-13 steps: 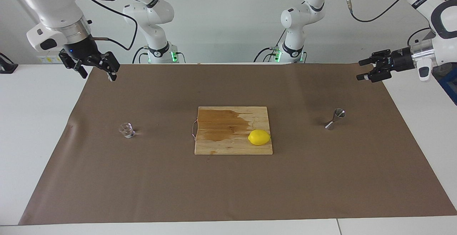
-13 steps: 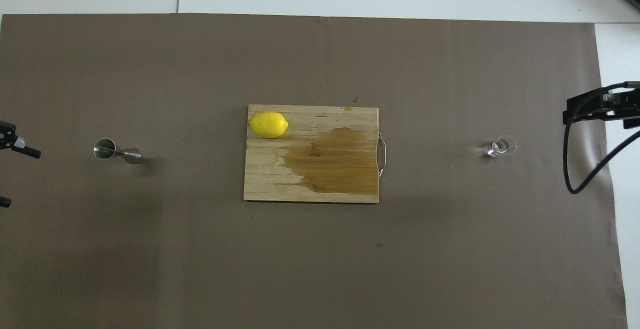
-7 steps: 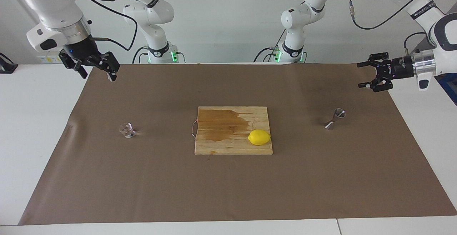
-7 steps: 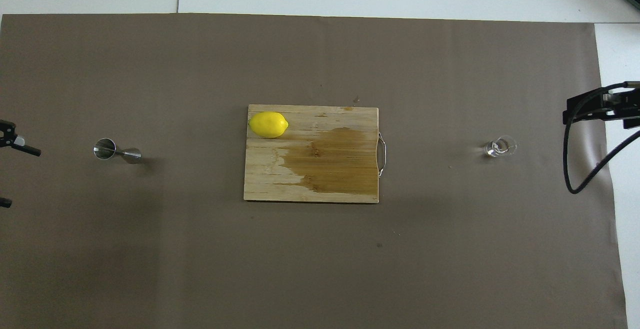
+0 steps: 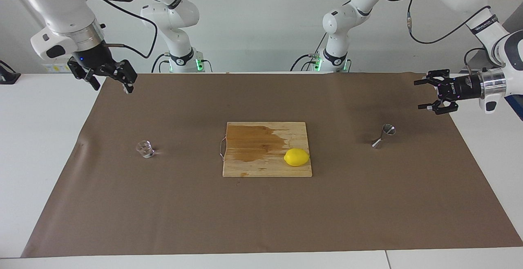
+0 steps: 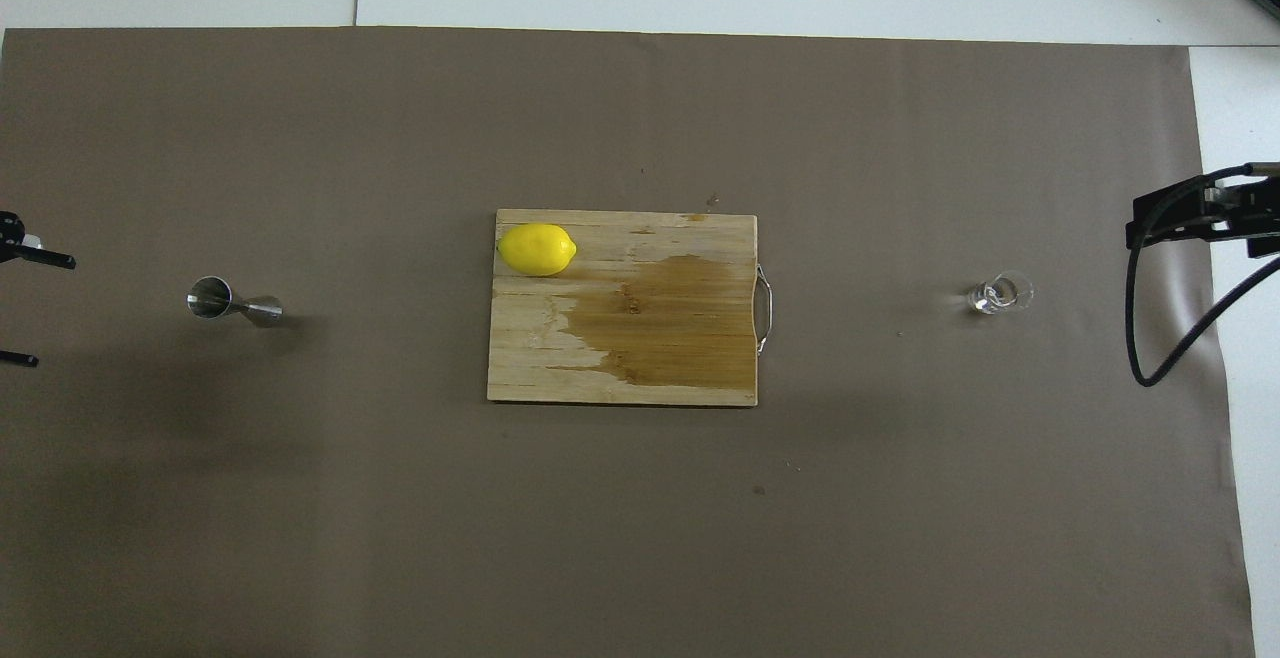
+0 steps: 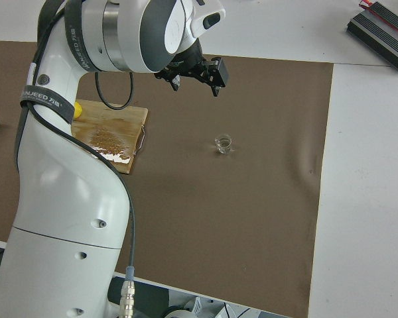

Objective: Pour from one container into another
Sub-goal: 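Open the left gripper and move it toward the small metal cup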

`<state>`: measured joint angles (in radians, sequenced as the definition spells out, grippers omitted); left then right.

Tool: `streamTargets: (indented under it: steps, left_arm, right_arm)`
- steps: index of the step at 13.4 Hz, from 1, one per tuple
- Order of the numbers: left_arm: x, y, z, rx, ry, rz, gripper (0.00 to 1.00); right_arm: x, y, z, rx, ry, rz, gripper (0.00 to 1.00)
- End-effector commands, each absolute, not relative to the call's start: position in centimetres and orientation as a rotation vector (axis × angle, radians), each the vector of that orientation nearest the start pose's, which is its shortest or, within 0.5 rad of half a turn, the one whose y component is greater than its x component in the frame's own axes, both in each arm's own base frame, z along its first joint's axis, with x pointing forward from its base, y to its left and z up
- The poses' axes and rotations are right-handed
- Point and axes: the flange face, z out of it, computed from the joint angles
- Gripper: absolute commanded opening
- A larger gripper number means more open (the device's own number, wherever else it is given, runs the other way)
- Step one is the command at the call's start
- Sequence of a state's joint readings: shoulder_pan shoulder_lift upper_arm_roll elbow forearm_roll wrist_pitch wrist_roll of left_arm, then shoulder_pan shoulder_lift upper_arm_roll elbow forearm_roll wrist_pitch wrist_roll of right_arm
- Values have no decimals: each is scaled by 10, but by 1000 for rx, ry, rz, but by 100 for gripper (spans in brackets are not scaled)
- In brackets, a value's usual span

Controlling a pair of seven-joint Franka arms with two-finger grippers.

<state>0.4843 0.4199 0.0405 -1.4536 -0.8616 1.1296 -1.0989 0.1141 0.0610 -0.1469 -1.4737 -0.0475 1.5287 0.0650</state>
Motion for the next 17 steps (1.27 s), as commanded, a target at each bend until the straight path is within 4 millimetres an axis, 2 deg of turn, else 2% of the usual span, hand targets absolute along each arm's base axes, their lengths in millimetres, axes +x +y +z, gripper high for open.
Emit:
streamTargets:
  steps: [1,5,10,12,14,17]
  left_arm:
    - [587,216,446,1511,1589,-1129,100]
    - [590,218,418,1427,1589,-1128,100]
    - [569,232,376,1366,1567,-1113,100]
    - [569,230,367,1366,1540,-1114,100]
    - [565,228,348,1359,1528,-1113,100]
    - [558,214,317,1354,1477,-1099,100]
  right_arm:
    - [568,-23,631,-3220,118,21,100]
    - [568,-23,631,-3220,118,25,100]
    - [568,-26,627,-3225,126,43,100]
    - [568,-26,627,-3225,128,41,100]
    - [568,-27,627,-3234,129,41,100]
    - [568,-27,627,-3235,129,41,100]
